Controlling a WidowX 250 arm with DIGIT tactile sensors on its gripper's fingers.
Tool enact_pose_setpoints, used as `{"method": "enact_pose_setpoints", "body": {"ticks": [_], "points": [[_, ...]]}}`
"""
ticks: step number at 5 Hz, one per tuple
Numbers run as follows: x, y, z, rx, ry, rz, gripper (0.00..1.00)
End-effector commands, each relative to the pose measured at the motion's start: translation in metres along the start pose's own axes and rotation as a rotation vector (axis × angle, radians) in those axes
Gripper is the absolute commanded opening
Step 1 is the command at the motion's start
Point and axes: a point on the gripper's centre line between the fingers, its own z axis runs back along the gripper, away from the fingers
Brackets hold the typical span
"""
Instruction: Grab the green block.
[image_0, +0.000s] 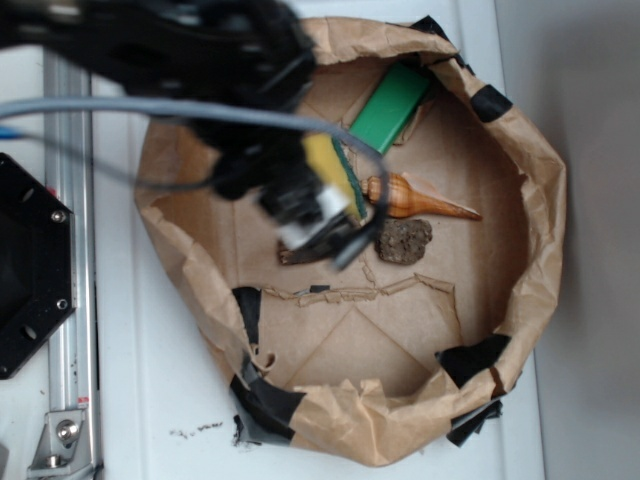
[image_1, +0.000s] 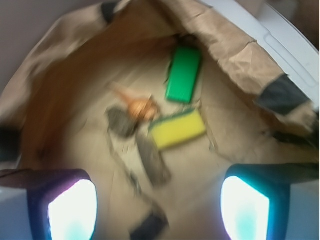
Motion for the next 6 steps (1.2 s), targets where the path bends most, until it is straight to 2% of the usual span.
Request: {"method": "enact_pose_setpoints", "body": {"ticks": [1, 2, 3, 4, 6], "points": [[0.028, -0.017, -0.058, 0.071, -0.100, 0.198, 1.00], [0.038, -0.004, -0.073, 0.110, -0.164, 0.248, 1.00], [0.042, 0.014, -0.061, 0.106, -0.209, 0.247, 1.00], [0.041, 0.027, -0.056, 0.120, -0.217, 0.244, 1.00], [0.043, 0.032, -0.068, 0.138, -0.192, 0.223, 1.00]]}}
